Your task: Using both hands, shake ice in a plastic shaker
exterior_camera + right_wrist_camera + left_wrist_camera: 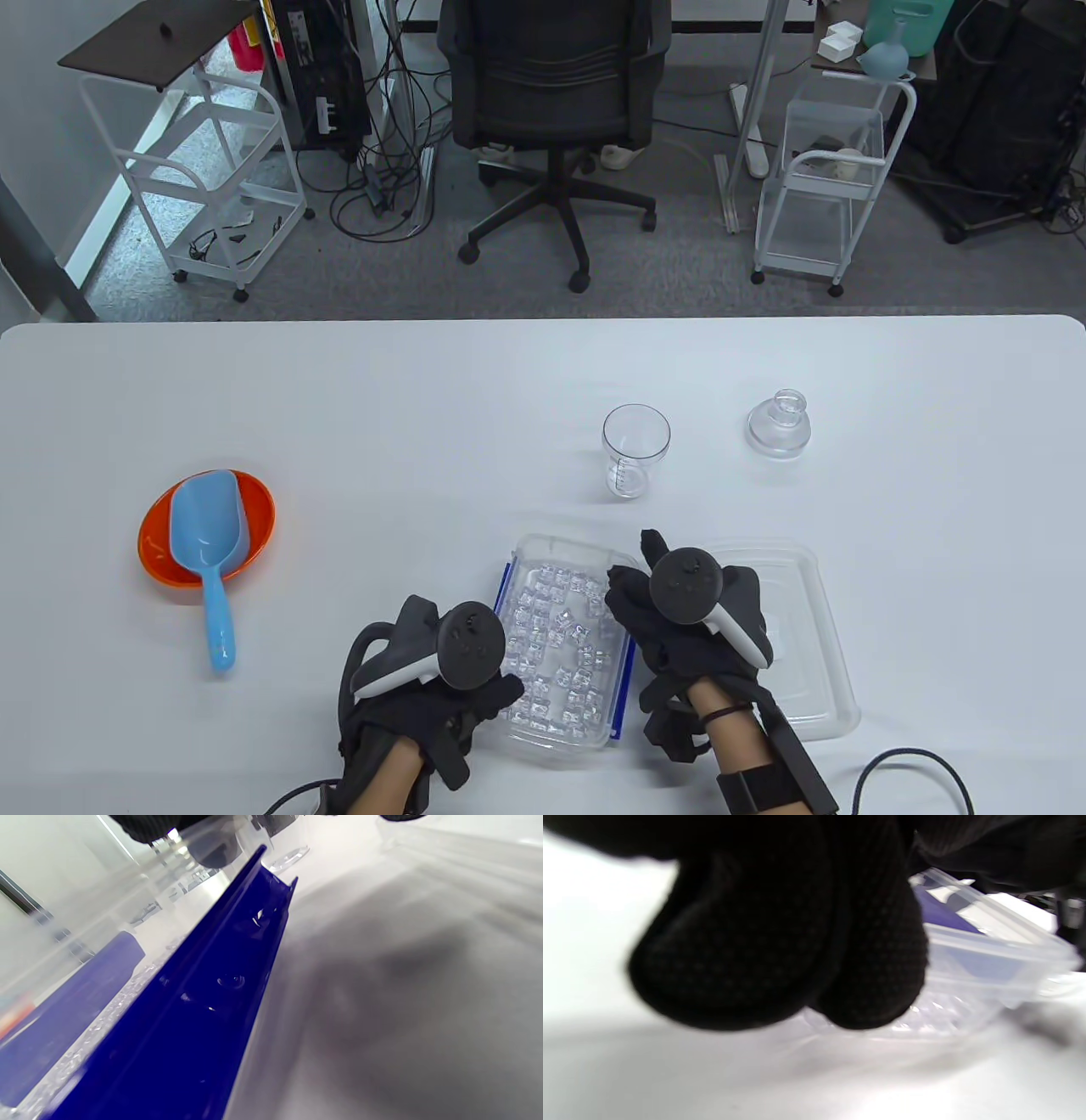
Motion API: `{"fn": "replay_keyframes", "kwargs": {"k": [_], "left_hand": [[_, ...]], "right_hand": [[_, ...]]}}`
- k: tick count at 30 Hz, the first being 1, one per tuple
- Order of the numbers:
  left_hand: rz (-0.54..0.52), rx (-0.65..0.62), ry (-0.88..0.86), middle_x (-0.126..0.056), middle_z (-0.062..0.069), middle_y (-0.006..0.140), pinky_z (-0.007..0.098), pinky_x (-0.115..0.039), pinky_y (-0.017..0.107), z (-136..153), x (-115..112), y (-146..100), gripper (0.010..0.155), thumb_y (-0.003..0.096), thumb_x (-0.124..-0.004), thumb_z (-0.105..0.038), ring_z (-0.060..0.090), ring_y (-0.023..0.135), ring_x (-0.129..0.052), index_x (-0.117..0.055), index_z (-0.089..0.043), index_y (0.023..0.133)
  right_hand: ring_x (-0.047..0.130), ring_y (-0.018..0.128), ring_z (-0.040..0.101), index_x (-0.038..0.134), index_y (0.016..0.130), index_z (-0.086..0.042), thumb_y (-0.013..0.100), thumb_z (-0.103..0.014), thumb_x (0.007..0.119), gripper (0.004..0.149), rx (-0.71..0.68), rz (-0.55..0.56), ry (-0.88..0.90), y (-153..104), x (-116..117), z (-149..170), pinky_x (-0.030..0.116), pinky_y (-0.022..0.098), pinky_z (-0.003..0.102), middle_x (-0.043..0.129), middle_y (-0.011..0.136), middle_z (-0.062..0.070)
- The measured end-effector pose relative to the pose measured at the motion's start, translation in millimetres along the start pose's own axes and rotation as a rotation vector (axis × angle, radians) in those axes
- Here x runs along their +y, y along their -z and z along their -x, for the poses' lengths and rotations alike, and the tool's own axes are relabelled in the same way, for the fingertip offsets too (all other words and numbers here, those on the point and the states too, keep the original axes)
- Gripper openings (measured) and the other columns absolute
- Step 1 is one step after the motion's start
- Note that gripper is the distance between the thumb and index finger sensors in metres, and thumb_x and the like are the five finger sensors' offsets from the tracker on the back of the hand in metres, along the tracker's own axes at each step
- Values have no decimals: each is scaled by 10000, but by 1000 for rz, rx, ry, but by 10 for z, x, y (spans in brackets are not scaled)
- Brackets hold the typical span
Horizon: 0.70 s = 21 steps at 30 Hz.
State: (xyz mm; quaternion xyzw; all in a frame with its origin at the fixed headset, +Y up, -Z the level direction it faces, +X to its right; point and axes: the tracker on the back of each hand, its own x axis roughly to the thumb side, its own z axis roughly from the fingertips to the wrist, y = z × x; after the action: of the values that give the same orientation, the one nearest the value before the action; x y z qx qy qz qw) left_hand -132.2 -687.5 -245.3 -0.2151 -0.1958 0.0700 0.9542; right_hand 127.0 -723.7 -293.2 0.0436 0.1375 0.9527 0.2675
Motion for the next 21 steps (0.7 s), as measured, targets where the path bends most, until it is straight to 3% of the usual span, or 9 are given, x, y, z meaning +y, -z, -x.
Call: {"fn": "replay_keyframes", "kwargs": {"k": [4,9,21], "left_hand": [[-60,97,3,-1117,56,401,231,-884,109,94,23,-9,478,590,-559,-510,245,241,-1090,-864,-240,842],[-97,172,0,-1117,86,454,234,-896,125,155,32,-23,464,592,-548,-514,265,269,-1099,-841,-280,865],[-139,271,-8,-1080,164,587,247,-899,166,265,-1,3,461,595,-525,-516,301,335,-1086,-752,-306,937]], "right_hand": [[482,1027,513,707,959,-109,576,-418,597,504,-16,18,14,-19,-34,-26,524,648,720,475,1148,107],[602,965,503,803,873,-65,567,-423,612,508,-17,66,-12,-58,-79,-42,579,622,699,632,1050,166],[820,754,526,908,777,-26,567,-403,632,512,-42,-42,6,-129,-209,-28,685,520,670,809,833,249]]}}
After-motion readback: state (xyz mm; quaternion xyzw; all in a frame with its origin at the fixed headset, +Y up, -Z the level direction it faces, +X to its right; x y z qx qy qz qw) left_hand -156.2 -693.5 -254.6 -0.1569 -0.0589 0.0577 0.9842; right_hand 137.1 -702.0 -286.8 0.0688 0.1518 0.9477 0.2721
